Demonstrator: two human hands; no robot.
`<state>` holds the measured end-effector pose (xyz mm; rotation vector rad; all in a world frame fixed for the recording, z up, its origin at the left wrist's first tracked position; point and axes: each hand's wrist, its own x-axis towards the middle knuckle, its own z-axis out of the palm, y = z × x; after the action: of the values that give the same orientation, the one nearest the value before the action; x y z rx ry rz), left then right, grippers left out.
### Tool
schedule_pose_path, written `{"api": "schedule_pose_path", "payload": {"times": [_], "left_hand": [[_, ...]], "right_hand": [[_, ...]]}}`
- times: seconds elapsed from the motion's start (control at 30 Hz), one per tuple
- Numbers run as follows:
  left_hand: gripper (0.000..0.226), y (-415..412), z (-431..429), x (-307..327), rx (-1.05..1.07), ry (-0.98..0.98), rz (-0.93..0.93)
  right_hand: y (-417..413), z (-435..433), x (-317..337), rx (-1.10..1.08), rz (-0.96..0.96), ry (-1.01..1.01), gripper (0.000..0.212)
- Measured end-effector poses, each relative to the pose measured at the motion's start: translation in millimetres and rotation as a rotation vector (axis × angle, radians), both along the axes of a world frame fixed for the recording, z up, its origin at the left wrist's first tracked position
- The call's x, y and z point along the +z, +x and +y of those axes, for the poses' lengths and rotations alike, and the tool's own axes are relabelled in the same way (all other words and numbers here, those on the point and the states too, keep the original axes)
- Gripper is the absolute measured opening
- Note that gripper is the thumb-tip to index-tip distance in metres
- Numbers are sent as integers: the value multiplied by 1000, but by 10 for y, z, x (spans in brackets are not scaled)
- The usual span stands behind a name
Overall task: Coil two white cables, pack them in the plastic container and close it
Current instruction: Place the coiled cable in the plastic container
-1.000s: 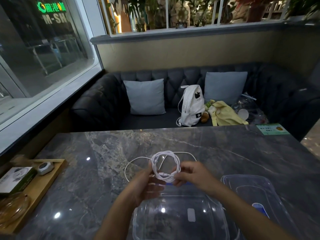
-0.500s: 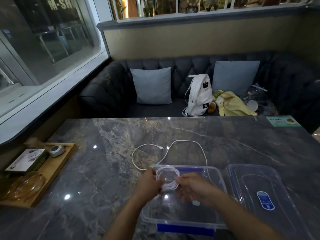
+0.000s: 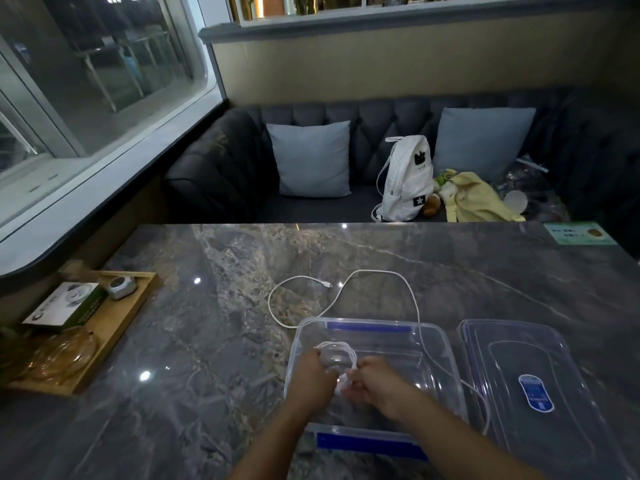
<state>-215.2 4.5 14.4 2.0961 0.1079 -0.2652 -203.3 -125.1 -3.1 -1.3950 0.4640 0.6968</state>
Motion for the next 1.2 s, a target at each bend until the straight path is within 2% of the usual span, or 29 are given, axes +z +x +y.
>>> {"api": "schedule_pose_path", "payload": {"times": [0.07, 0.13, 0.27, 0.33, 0.43, 0.57, 0.63, 0.7, 0.83, 0.93, 1.03, 1.2], "left_hand": [[23, 33, 7, -8, 0, 0, -32], [33, 50, 2, -52, -2, 88, -3], [43, 48, -36, -121, 0, 225, 120], [45, 53, -43, -134, 7, 270, 133], [49, 86, -34, -104, -16, 276, 131], [19, 202, 12, 57, -132, 233, 42], [21, 314, 67, 239, -91, 273, -15], [26, 478, 132, 410, -45, 261, -128], [26, 844, 303, 594, 7, 235, -242], [22, 1071, 413, 493, -6, 234, -216], [20, 1282, 448, 251, -60, 258, -100], [20, 1447, 605, -187, -318, 371, 128]], "right_hand": [[55, 46, -19, 11, 0, 8, 15], [85, 83, -44, 51, -12, -78, 20], [80, 68, -60, 135, -67, -259, 11], [94, 35, -74, 172, -89, -303, 16], [134, -6, -48, 217, -148, -344, 11], [314, -92, 133, 416, -301, -407, 14], [482, -154, 312, 475, -363, -378, 13], [682, -197, 511, 441, -436, -345, 9], [1044, -218, 761, 346, -638, -537, 4], [1231, -156, 706, 504, -710, -771, 15], [1356, -13, 521, 657, -761, -888, 23], [1517, 220, 239, 940, -790, -1016, 33]]}}
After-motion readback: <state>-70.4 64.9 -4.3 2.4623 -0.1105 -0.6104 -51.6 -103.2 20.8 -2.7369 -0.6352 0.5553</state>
